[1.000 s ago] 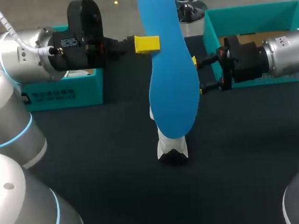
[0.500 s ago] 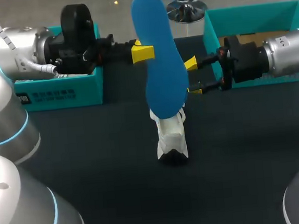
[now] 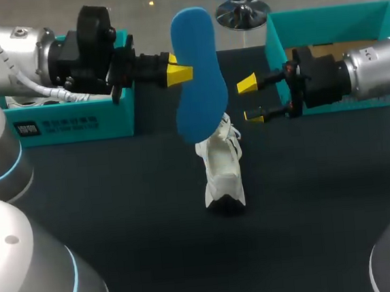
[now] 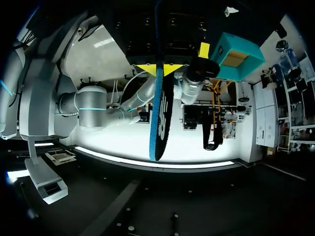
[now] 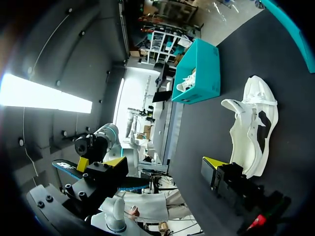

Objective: Take the shoe out of the shoebox, open the shoe tongue, remove and reinsert the insole, then place the shoe into the shoebox

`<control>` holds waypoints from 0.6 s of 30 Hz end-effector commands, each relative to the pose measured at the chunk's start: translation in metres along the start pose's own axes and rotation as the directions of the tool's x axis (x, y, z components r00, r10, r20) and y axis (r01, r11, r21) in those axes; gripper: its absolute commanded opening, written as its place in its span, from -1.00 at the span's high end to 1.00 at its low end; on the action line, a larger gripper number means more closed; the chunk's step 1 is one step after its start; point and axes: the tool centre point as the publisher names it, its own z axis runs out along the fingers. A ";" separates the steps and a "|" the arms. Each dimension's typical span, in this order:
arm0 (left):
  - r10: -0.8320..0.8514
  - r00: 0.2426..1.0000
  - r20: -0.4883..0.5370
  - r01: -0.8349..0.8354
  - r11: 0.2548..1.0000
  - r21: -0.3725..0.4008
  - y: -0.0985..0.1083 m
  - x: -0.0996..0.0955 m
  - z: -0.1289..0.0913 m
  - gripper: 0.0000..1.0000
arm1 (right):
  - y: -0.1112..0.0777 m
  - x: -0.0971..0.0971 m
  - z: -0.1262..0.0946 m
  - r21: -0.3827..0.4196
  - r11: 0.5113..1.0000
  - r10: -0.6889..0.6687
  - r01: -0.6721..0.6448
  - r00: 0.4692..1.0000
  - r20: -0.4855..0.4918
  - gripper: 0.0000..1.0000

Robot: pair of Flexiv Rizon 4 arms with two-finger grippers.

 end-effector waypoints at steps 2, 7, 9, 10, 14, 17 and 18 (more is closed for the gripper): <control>0.000 1.000 0.014 0.000 1.000 0.001 0.002 0.006 -0.002 1.00 | 0.000 0.000 0.001 -0.001 1.000 0.001 -0.001 1.000 0.001 -1.00; 0.196 0.980 0.028 -0.196 0.981 0.000 0.017 -0.001 0.001 1.00 | 0.000 0.000 0.001 -0.001 1.000 0.001 -0.001 1.000 0.001 -1.00; 0.331 0.943 0.021 -0.331 0.944 -0.004 0.024 -0.006 0.002 1.00 | 0.000 0.000 0.001 -0.001 1.000 0.001 -0.001 1.000 0.001 -1.00; 0.385 0.922 0.024 -0.385 0.923 0.000 0.027 -0.009 0.003 1.00 | 0.000 0.000 0.001 -0.001 1.000 0.001 -0.001 1.000 0.001 -1.00; 0.568 0.823 0.010 -0.568 0.822 0.045 0.037 -0.018 0.006 1.00 | 0.000 0.000 0.001 -0.001 1.000 0.001 -0.001 1.000 0.001 -1.00; 0.711 0.703 -0.024 -0.710 0.703 0.049 0.045 -0.025 0.008 1.00 | 0.000 0.000 0.001 -0.001 1.000 0.001 -0.001 1.000 0.001 -1.00; 0.737 0.674 -0.043 -0.736 0.676 0.043 0.048 -0.027 0.008 1.00 | 0.000 0.000 0.001 -0.001 1.000 0.001 -0.001 1.000 0.001 -1.00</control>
